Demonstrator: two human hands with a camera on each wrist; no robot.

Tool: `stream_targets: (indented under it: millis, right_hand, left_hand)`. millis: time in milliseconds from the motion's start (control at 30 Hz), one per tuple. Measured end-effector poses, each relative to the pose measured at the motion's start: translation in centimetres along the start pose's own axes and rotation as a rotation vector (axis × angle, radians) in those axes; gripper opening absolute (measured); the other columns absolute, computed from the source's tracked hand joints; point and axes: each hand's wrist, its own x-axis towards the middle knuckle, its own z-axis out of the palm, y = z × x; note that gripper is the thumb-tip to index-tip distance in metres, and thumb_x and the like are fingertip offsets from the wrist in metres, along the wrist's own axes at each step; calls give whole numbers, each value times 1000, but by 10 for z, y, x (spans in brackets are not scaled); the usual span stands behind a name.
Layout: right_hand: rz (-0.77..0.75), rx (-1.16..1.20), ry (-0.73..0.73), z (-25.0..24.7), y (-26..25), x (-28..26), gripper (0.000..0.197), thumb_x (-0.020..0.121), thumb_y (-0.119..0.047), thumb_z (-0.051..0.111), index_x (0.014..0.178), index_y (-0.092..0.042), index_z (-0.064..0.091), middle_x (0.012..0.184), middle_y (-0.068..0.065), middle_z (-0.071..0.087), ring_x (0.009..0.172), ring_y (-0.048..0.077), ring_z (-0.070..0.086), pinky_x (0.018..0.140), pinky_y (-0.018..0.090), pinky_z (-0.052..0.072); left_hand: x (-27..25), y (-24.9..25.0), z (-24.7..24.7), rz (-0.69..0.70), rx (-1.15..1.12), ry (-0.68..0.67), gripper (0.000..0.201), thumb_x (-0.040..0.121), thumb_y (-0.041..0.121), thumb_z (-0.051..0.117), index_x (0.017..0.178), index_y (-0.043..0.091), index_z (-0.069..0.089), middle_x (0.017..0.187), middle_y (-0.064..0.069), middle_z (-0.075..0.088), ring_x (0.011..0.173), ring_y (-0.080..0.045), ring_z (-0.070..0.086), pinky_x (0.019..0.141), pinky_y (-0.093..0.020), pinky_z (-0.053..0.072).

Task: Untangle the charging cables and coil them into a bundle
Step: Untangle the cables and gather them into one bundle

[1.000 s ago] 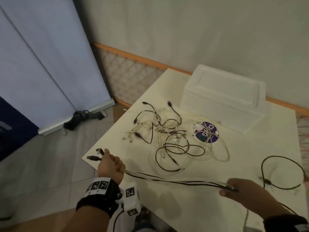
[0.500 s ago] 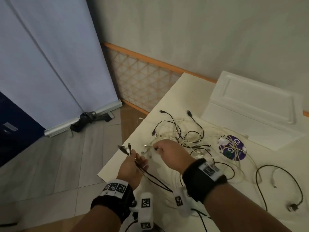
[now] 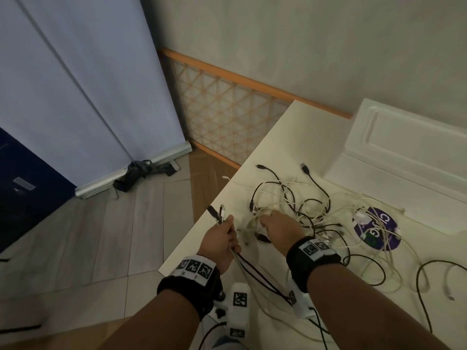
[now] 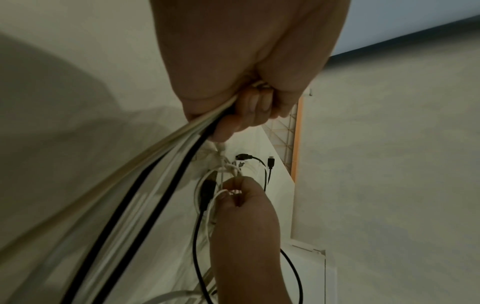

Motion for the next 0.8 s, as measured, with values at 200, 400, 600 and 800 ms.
stream_targets:
  millis: [200, 400, 600, 800]
  right_hand:
    - [23, 146, 162, -14, 7, -7, 24, 90, -13, 42, 110, -24, 48, 89, 6, 60, 82, 26, 59, 69, 39, 49]
    - [102, 511, 357, -47, 8, -24, 12, 95, -17, 41, 99, -21, 52, 82, -1, 64, 77, 21, 60, 70, 35, 49]
    - [28, 597, 473, -60, 4, -52, 11, 85, -9, 56, 93, -14, 62, 83, 0, 67, 77, 17, 62, 70, 29, 49]
    - [323, 401, 296, -58, 44, -77, 25, 85, -39, 55, 102, -27, 68, 104, -1, 63, 90, 15, 59, 80, 28, 48]
  left_hand:
    - [9, 2, 20, 44, 85, 29, 21, 95, 19, 55, 78, 9, 56, 53, 2, 42, 40, -9, 28, 45, -25, 29]
    - [3, 0, 53, 145, 141, -94, 23, 88, 11, 66, 111, 8, 67, 87, 0, 65, 46, -8, 37, 51, -25, 36]
    - [-2, 8, 75, 251, 168, -127, 11, 89, 16, 65, 98, 10, 70, 74, 1, 57, 47, -8, 35, 48, -24, 34]
    - [-9, 27, 82, 324, 120, -171, 7, 91, 19, 64, 88, 13, 68, 79, 4, 63, 42, -7, 32, 43, -23, 31]
